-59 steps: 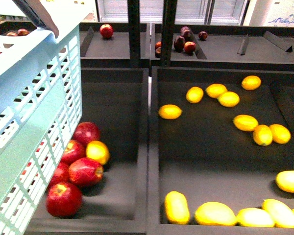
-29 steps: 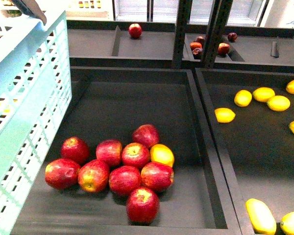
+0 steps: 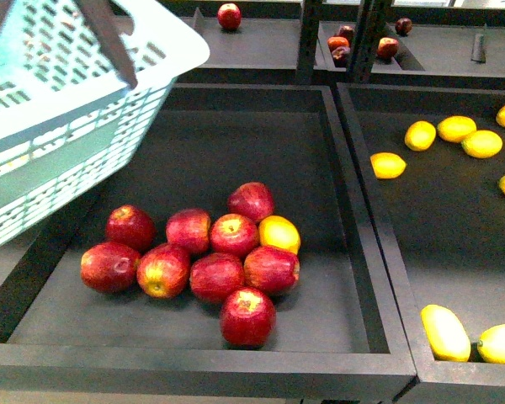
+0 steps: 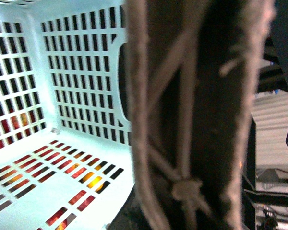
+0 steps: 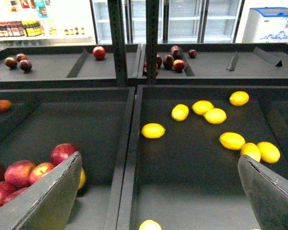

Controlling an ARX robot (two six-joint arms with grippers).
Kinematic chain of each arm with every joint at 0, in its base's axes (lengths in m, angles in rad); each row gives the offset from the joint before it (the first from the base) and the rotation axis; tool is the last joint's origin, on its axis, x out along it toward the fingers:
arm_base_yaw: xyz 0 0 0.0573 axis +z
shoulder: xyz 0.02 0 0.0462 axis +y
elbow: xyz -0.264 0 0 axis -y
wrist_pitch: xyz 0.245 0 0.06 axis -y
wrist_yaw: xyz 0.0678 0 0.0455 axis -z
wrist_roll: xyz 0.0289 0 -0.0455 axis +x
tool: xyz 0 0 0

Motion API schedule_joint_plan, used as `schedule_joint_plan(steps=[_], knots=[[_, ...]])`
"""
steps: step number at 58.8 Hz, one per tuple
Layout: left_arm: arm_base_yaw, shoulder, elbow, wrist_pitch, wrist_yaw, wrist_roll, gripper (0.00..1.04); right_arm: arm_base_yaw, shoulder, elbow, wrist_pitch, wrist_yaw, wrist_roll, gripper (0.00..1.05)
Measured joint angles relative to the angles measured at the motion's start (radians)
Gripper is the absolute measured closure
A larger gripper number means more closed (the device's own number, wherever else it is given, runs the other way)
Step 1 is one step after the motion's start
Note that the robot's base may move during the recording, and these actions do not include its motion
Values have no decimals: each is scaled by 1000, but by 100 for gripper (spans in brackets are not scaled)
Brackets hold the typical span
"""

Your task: Pick lemon and mango into basket

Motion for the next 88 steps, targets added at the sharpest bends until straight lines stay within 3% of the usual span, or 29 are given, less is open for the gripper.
schedule_joint_plan(steps=[20,36,64,70,78,88], knots=[[-245,359,348,-35,76,15,100,0,0,0,0,0,0,9],[-406,384,384,-26,54,10,100,0,0,0,0,0,0,9],[-412,384,384,-29,43,3,100,0,2,0,-2,0,0,9],[-412,384,384,-30,43,3,100,-72,150,77,-163,-110,149,9],[-416,384,384,-30,51,3,100,-233,485,143,36,-182,283,9],[-416,384,384,-30,50,4,100,-339,978,315,398,-175,321,9]])
